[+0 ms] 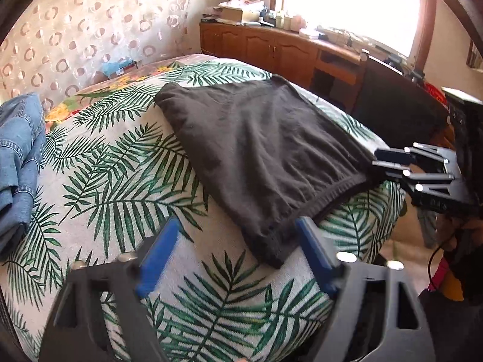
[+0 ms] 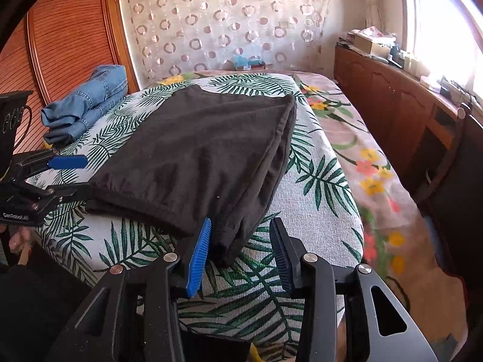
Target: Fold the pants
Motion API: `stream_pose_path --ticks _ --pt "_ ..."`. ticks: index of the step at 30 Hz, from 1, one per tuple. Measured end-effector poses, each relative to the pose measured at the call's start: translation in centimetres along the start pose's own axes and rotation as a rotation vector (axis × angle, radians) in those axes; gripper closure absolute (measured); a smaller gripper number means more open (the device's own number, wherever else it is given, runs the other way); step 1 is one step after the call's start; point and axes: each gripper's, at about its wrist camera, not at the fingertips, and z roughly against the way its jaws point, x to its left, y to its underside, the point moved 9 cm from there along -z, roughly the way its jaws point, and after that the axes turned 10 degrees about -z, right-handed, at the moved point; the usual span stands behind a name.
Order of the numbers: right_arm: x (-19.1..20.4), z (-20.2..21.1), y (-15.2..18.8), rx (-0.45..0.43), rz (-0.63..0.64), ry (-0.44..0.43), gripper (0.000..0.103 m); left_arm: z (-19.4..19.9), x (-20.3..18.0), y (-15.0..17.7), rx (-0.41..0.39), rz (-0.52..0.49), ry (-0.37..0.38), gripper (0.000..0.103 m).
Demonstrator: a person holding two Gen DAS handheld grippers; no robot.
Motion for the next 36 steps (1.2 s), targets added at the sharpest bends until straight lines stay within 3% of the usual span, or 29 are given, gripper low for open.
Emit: stream_pose_path --ticks 15,22,25,27,31,36 --pt "-0.1 -0.4 0.2 -0.002 -0.03 -0.009 0.061 -3.0 0.5 0.0 0.044 0.031 -0.007 0.02" --pt "-0.2 -0.5 0.3 0.01 -0.049 -0.019 0.062 -3.1 0.5 0.2 0.02 0.049 -0.001 0.02" --pt "0.0 -0.5 0.3 0.016 -0.057 -0.033 0.07 -3.0 0.6 0.3 0.005 0.051 -0.003 0.019" --pt "0.4 -0.7 0.3 0.029 -0.062 -0.057 0.082 -3.0 0.6 0.3 0.001 0.05 -0.005 0.019" --pt "0.9 -0.7 0.2 0.043 -0.051 -0.078 0.092 -2.7 0.5 0.4 -0.008 0.052 0.005 0.02" --pt "0.8 -0.4 -0.2 0.023 -0.057 -0.1 0.095 -2.1 -0.7 0.2 0.005 0.039 0.072 0.066"
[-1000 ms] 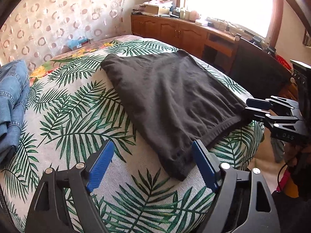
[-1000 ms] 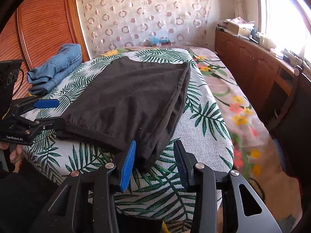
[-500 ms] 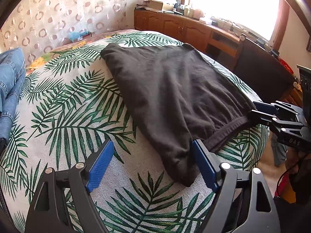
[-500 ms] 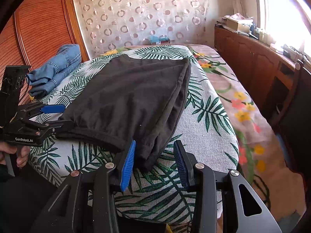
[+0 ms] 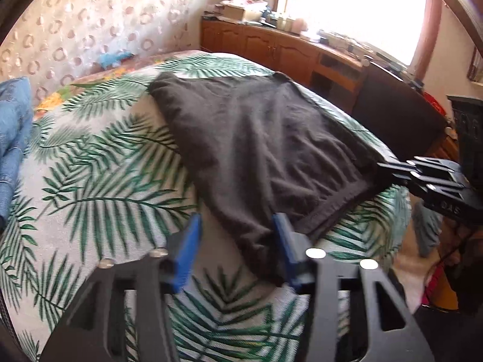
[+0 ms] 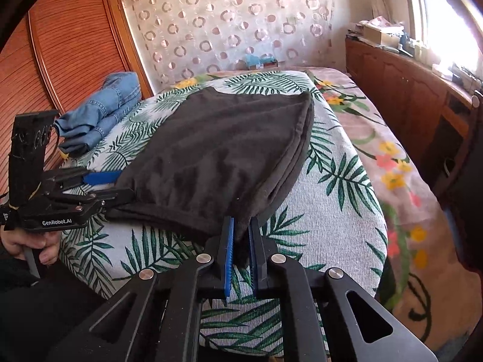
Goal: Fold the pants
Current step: 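Grasp the shorts end with the left tool and fold it over the rest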
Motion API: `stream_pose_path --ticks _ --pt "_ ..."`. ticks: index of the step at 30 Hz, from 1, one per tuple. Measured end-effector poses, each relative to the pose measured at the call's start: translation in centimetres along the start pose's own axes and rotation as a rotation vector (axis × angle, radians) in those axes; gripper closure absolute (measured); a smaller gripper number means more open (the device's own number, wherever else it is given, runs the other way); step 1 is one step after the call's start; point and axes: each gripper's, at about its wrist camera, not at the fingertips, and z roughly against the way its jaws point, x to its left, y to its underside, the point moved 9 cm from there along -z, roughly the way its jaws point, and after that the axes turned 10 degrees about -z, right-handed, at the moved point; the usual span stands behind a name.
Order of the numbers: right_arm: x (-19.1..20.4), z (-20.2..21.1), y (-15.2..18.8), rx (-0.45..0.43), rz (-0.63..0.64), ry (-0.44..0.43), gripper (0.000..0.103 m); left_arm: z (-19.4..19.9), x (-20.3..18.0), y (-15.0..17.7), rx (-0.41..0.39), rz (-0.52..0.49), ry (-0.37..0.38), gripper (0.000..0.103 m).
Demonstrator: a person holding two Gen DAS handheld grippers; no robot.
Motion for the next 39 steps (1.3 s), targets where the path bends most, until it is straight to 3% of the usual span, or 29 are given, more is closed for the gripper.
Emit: stream_pose_path --ticks 3,6,14,21,39 --pt "0.2 0.5 -1.0 -0.029 -0.003 -0.023 0.095 0.2 -1.0 -0.2 0.004 -0.011 0.044 0.088" --pt "0.6 1.0 -2.2 -0.057 0.013 -0.034 0.095 0.8 -1.5 -1.1 -0.016 -0.036 0.045 0.094" --pt "0.4 1.6 -6.0 -0.131 0.035 -0.05 0.095 2.7 -0.1 -5.6 -0.087 -0.053 0.05 0.095" --pt "0.5 0.0 -8.5 -0.159 0.045 -0.051 0.095 1.8 2.6 -9.1 -0.107 -0.05 0.03 0.095" --pt "-1.1 -6.4 -13.0 -0.104 0.028 -0.003 0.095 -4.2 8.2 -14.8 -0.069 -0.028 0.018 0.095"
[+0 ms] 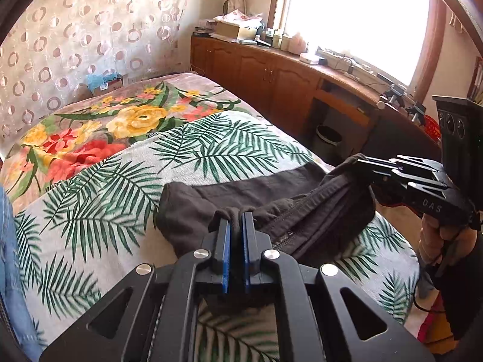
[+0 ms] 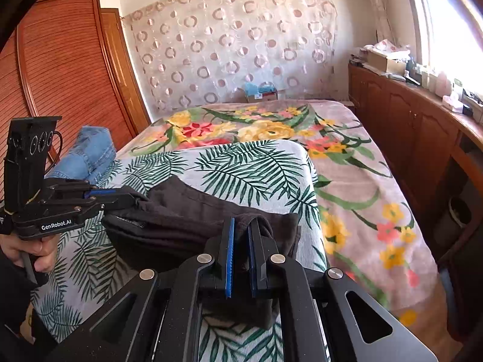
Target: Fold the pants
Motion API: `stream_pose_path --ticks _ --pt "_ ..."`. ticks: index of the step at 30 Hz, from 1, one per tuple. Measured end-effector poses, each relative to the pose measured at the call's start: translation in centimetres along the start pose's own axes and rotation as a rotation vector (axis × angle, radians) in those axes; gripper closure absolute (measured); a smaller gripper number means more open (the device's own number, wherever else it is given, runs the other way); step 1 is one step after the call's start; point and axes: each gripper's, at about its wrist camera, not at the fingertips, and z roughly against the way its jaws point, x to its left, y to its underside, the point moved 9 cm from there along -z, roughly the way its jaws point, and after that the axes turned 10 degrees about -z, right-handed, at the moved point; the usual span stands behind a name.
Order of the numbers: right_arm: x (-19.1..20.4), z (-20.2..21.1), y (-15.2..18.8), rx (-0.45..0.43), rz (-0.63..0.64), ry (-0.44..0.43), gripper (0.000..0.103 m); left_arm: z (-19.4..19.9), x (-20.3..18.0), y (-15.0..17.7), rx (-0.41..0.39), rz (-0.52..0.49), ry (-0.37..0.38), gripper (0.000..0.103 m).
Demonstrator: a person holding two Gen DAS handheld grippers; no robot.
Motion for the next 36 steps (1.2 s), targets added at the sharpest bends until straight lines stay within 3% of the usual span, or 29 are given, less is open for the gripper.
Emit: stream_pose_path --ticks 9,13,18,22,24,36 --pt "-0.2 -1.3 -0.7 0.052 -0.025 0.011 0.095 -2.1 1.1 0.3 0.039 0.036 0.014 0.095" --pt "-0.3 -1.2 -1.1 0.061 -0.038 0.015 0.094 -2.1 1.2 0.3 0.049 0.038 0.015 0.088" --pt "-0.5 0.0 -1.6 0.032 -0.036 0.055 0.08 -0.9 1.7 0.4 0.042 0.014 -0.037 0.057" --pt "-0.7 0.9 -1.3 0.026 -0.031 0.073 0.076 -0.1 2.3 0.8 0.034 0.029 -0.035 0.046" --pt "-0.8 1.3 -1.1 0.025 -0.031 0.083 0.071 0.0 2.2 1.2 0.039 0.023 -0.029 0.034" --pt "-0.9 1.4 0.0 0.105 0.015 0.087 0.065 -1.8 0.5 3.0 0.103 -0.034 -0.022 0.031"
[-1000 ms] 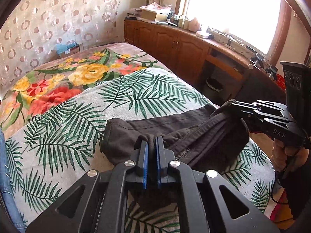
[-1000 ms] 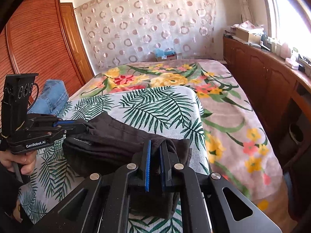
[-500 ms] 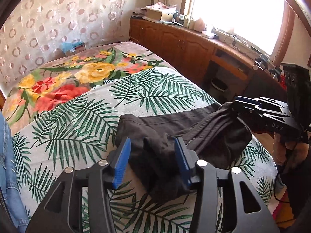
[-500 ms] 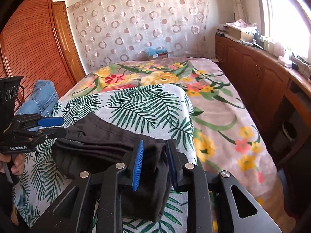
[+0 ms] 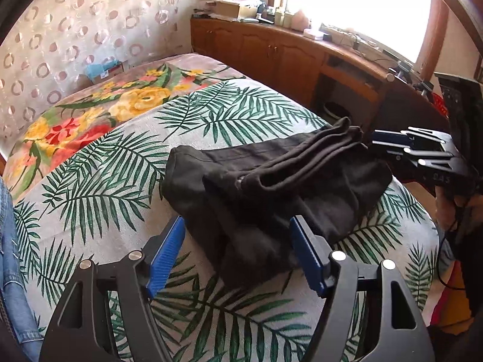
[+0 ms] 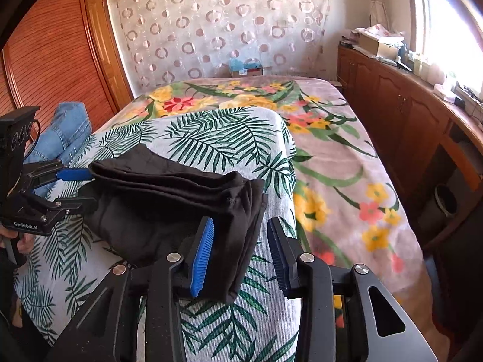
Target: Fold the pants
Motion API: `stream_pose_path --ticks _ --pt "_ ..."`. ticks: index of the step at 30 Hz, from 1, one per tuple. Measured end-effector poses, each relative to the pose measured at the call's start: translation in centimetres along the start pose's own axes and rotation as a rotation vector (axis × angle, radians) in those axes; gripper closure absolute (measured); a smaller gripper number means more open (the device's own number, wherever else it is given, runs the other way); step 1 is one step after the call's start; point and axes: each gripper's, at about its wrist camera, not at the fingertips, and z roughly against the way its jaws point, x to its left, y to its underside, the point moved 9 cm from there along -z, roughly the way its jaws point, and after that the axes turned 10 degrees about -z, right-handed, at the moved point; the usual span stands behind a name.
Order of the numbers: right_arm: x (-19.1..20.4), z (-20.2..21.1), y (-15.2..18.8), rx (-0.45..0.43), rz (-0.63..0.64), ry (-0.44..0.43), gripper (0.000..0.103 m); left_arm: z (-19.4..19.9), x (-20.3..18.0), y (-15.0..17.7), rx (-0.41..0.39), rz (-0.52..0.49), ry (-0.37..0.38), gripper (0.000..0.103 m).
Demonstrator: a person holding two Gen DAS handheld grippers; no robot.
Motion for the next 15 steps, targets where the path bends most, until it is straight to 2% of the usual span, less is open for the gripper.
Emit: stream_pose_path --ticks 9,15 --pt "0.3 -2.8 -2.3 0.035 0.082 0.03 0.065 -2.2 1.6 -1.7 0.023 -0.019 -0.065 0.031" --pt "-1.0 -3.4 -3.8 -0.011 0.065 0.119 0.065 -3.6 4.1 -1.8 0.031 0.042 -0.113 0.031"
